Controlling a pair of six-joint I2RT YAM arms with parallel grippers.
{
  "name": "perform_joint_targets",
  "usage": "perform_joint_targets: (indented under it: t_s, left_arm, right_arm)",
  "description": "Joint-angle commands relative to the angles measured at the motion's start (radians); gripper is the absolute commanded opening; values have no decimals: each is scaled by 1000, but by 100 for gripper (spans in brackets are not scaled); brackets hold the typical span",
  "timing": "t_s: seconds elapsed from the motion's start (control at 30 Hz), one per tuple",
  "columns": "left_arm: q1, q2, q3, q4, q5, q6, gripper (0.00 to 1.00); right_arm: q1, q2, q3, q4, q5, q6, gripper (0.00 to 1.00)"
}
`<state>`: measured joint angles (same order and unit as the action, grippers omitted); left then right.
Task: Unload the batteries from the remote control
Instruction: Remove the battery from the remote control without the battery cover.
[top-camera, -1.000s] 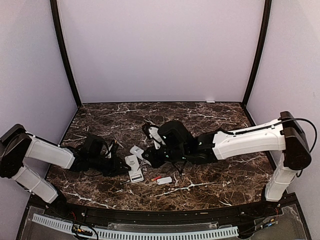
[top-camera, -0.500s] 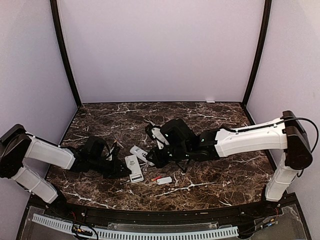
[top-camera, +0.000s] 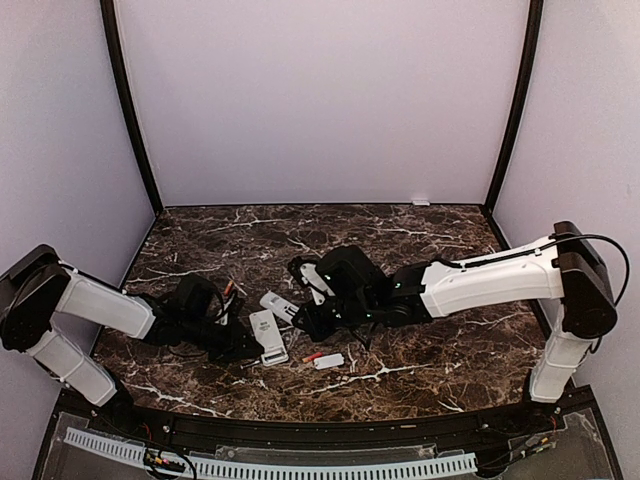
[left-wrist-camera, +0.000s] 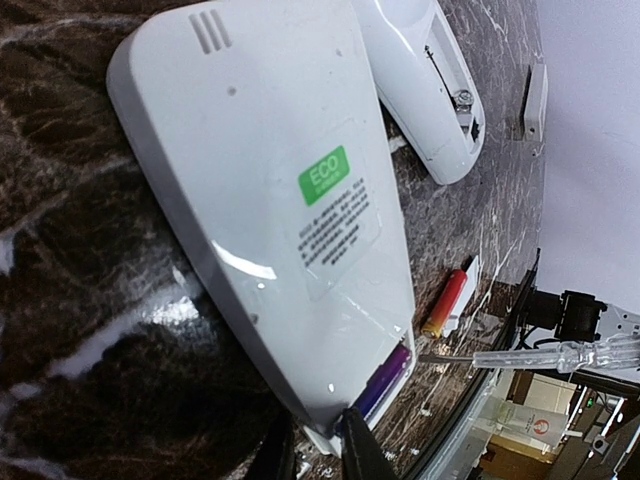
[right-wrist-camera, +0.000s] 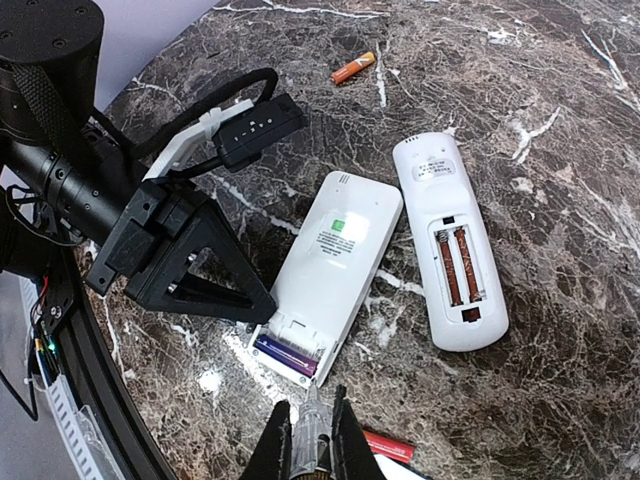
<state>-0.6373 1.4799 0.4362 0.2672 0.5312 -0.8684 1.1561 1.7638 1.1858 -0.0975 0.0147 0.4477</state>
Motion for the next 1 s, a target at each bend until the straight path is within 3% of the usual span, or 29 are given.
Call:
perform_joint_targets:
  t_s: [0.0, 0.63, 0.97]
  left_arm:
    - [-7, 7, 15, -16, 5, 2, 16]
    - [-9, 24, 24, -16, 9, 4, 13]
    - [-13, 37, 33, -14, 18, 8, 8]
  right_arm:
    - [2, 19, -8, 47, 1, -26, 0]
    - [-1, 39, -43, 93, -56, -44, 0]
    - [-34, 32, -102, 268, -155, 64, 0]
